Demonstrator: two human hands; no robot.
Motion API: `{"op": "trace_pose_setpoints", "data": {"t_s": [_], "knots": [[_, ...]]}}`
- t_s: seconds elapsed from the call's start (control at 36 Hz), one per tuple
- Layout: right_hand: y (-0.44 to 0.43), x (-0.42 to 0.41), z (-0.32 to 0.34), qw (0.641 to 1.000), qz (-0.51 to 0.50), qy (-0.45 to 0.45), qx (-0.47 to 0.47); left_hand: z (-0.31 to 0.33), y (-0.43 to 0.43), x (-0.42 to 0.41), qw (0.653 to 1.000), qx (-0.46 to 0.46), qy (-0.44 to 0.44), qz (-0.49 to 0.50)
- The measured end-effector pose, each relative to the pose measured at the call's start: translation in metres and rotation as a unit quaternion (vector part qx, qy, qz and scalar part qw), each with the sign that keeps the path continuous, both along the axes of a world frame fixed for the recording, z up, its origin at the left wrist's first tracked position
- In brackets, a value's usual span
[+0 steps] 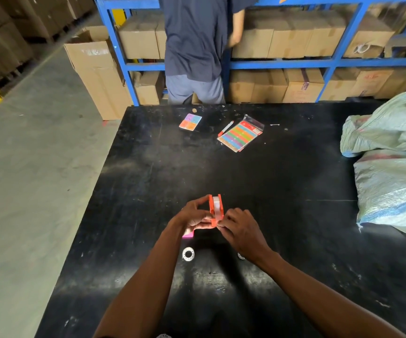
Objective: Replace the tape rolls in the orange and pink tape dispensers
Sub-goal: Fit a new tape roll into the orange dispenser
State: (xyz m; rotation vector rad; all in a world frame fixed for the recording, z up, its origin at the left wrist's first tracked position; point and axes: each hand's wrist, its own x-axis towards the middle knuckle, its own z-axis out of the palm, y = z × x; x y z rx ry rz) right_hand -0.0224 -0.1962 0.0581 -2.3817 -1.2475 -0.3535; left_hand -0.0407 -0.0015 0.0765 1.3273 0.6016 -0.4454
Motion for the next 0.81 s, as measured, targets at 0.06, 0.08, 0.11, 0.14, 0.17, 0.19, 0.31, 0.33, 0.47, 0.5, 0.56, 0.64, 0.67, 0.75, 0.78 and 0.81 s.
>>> {"op": "trace_pose_setpoints", "data": {"t_s": [0.06, 0.08, 0.11, 0.14, 0.17, 0.19, 0.31, 0.33, 0.47, 0.5, 0.56, 0.64, 0.67, 0.75, 0.78, 0.81], "knots": [[-0.001, 0.0, -0.002, 1.0, -0.004, -0.009, -0.004, 0.0, 0.0, 0.001, 1.0, 0.002, 0.002, 0.001], [-0.001, -0.001, -0.004, 1.0, -0.005, -0.011, -0.007, 0.0, 0.001, 0.001, 1.0, 0.005, 0.003, 0.002], [-0.002, -0.001, -0.005, 1.0, -0.004, -0.011, -0.011, -0.001, 0.001, 0.001, 1.0, 0.007, 0.004, 0.004], [-0.003, -0.001, -0.008, 1.0, -0.002, -0.008, -0.014, -0.002, 0.002, 0.001, 1.0, 0.009, 0.004, 0.006], [-0.004, 0.0, -0.011, 1.0, 0.001, -0.002, -0.015, -0.004, 0.002, 0.002, 1.0, 0.007, 0.005, 0.008], [-0.006, 0.0, -0.014, 1.0, 0.006, 0.004, -0.014, -0.005, 0.002, 0.001, 1.0, 0.005, 0.005, 0.01], [-0.011, 0.002, -0.024, 0.999, 0.007, 0.041, -0.012, -0.008, 0.001, 0.003, 1.0, -0.005, 0.004, 0.016], [-0.011, 0.002, -0.025, 0.998, -0.012, 0.064, 0.001, -0.011, 0.0, 0.004, 1.0, -0.009, 0.004, 0.014], [-0.005, 0.02, -0.026, 0.916, -0.148, 0.332, 0.171, -0.024, -0.004, 0.01, 1.0, 0.011, 0.008, 0.009], [-0.003, 0.025, -0.027, 0.894, -0.16, 0.377, 0.179, -0.029, -0.005, 0.012, 1.0, 0.014, 0.009, 0.008], [0.0, 0.033, -0.03, 0.866, -0.169, 0.436, 0.176, -0.035, -0.007, 0.015, 1.0, 0.012, 0.005, 0.012], [0.005, 0.043, -0.038, 0.836, -0.184, 0.497, 0.144, -0.048, -0.011, 0.02, 1.0, -0.016, 0.006, 0.024], [0.007, 0.046, -0.044, 0.832, -0.187, 0.507, 0.129, -0.056, -0.012, 0.024, 0.999, -0.028, 0.012, 0.034], [0.011, 0.05, -0.056, 0.845, -0.189, 0.491, 0.091, -0.071, -0.015, 0.028, 0.999, -0.02, 0.019, 0.046], [0.012, 0.053, -0.06, 0.853, -0.19, 0.479, 0.079, -0.077, -0.015, 0.029, 0.999, -0.011, 0.022, 0.039], [0.013, 0.054, -0.064, 0.86, -0.192, 0.468, 0.065, -0.08, -0.016, 0.03, 0.999, 0.001, 0.031, 0.03]]}}
